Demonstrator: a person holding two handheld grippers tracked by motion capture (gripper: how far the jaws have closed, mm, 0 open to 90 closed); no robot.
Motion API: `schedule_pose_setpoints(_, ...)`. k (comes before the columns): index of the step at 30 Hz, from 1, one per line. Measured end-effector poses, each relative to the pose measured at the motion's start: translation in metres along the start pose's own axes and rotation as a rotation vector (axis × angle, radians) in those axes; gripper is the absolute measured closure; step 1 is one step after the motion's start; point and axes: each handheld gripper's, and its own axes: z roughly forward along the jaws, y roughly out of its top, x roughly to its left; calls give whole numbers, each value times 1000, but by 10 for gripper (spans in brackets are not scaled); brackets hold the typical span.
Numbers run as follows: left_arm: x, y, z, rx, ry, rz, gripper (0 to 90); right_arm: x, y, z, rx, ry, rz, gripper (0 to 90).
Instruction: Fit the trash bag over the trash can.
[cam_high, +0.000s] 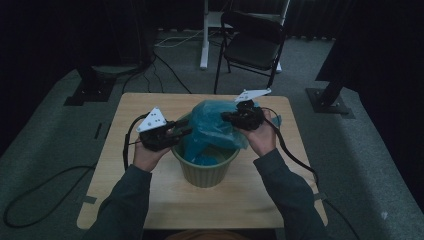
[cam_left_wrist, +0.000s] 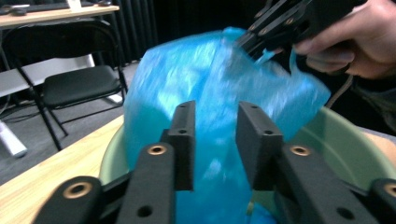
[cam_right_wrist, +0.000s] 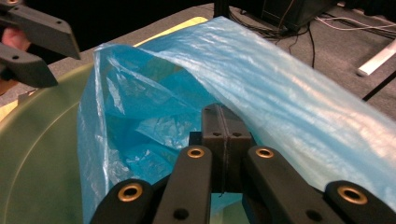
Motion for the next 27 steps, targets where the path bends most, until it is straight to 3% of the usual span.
schedule_pose_setpoints(3,-1,6,10,26,-18,16,601,1,0,0,-1,7,-3,900)
schedule_pose_setpoints(7,-2,8,22,64,-10,33,551,2,0,1,3,18,-3,900)
schedule_pose_setpoints(8,-3,9,24,76,2,37,581,2,0,1,2,22,-8,900)
schedule_pose_setpoints(11,-5,8,27,101,22,55,787,3,-1,1,5,19,-12,900)
schedule_pose_setpoints(14,-6,6,25,110,25,64,896,1,-1,-2,9,2,-19,900)
schedule_pose_setpoints(18,-6,2,20,112,42,68,899,-1,-1,-5,9,-15,-19,900)
schedule_pose_setpoints(21,-4,-1,15,112,55,65,900,-4,-1,-8,19,-56,-22,900)
schedule_pose_setpoints(27,4,-9,6,114,81,33,900,-12,-7,-12,23,-77,3,900)
